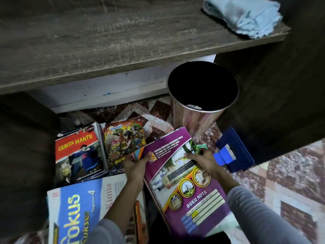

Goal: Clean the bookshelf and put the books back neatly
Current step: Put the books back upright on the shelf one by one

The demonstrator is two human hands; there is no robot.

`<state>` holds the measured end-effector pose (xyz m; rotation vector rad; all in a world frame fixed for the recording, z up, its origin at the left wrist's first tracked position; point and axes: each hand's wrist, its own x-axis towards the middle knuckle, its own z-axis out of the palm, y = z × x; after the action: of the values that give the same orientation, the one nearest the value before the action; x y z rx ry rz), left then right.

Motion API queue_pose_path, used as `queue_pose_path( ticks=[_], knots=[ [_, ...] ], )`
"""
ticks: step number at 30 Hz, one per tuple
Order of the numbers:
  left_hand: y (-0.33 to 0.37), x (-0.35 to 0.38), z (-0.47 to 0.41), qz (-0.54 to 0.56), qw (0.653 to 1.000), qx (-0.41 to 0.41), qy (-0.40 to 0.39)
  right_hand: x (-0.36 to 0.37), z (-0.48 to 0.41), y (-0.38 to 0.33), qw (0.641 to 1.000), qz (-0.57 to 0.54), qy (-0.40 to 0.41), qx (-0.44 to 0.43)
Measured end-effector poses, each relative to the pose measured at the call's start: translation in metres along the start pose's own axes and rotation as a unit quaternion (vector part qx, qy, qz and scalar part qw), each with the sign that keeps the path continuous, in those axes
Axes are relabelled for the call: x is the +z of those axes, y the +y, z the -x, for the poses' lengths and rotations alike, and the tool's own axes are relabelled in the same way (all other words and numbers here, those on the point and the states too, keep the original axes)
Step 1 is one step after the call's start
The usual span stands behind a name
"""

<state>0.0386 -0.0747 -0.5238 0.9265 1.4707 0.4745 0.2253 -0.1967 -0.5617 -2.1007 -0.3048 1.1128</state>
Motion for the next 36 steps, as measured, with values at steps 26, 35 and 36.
queue_pose_path(
  ticks=[26,35,36],
  knots=[
    [0.191,-0.072,0.167,0.217,0.933,0.211,-0.194,-0.075,0.217,-0.164,0.907,-0.305,0.01,-0.29],
    [0.244,-0.103,0.26,0.212,0.891,0.335,-0.224,-0.109,0.328,-0.234,0.839,-0.347,0.03,-0.418],
    [0.239,-0.104,0.266,0.195,0.893,0.337,-0.228,-0.111,0.336,-0.238,0.834,-0.35,0.024,-0.426]
  ],
)
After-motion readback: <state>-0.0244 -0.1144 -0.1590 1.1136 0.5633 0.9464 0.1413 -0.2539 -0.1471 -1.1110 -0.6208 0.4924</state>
